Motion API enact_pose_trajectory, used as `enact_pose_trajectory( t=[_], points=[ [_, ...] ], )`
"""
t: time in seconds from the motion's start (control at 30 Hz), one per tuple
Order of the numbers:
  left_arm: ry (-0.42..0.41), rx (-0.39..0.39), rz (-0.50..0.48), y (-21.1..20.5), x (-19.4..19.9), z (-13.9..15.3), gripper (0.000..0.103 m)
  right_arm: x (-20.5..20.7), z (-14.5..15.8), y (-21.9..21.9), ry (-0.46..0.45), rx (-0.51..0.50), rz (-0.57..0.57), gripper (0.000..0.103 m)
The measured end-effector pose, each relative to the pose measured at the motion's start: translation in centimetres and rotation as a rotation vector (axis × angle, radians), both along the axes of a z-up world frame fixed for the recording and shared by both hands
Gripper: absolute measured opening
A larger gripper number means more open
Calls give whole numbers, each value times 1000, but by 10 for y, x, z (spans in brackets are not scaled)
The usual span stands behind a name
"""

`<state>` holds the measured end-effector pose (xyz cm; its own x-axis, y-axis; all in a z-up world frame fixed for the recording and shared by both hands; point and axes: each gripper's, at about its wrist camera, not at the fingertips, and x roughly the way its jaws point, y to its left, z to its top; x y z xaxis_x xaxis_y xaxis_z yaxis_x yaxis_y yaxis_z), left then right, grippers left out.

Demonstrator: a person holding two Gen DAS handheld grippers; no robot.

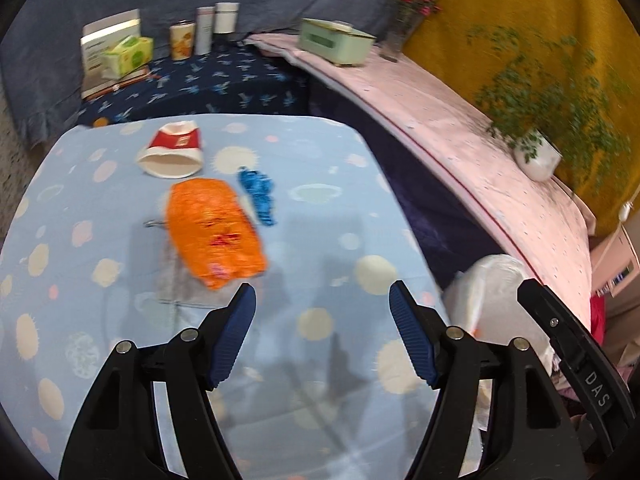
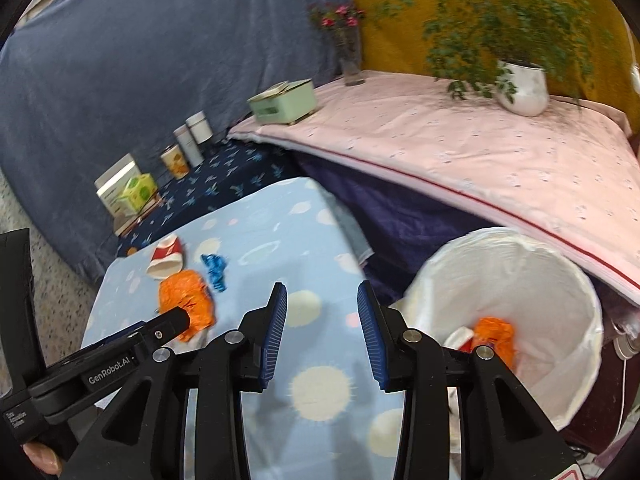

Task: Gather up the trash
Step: 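Move both open tools back over the orange bag and blue strap, then grasp the orange plastic bag with the left tool while the right tool grasps the blue strap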

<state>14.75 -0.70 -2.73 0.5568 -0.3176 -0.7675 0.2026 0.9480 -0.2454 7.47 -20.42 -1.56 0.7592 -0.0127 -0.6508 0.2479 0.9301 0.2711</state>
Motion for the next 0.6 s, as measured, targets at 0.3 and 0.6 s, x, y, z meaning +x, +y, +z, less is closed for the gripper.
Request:
enact_pose_trajectory(
  t=[0.3, 0.6],
  points=[
    [40, 3, 136, 77, 26, -20, 66, 47, -13, 66, 50, -12, 118, 36],
    [86, -6, 172, 106, 74, -43, 66, 105, -38, 106, 106, -23, 180, 36]
  ],
)
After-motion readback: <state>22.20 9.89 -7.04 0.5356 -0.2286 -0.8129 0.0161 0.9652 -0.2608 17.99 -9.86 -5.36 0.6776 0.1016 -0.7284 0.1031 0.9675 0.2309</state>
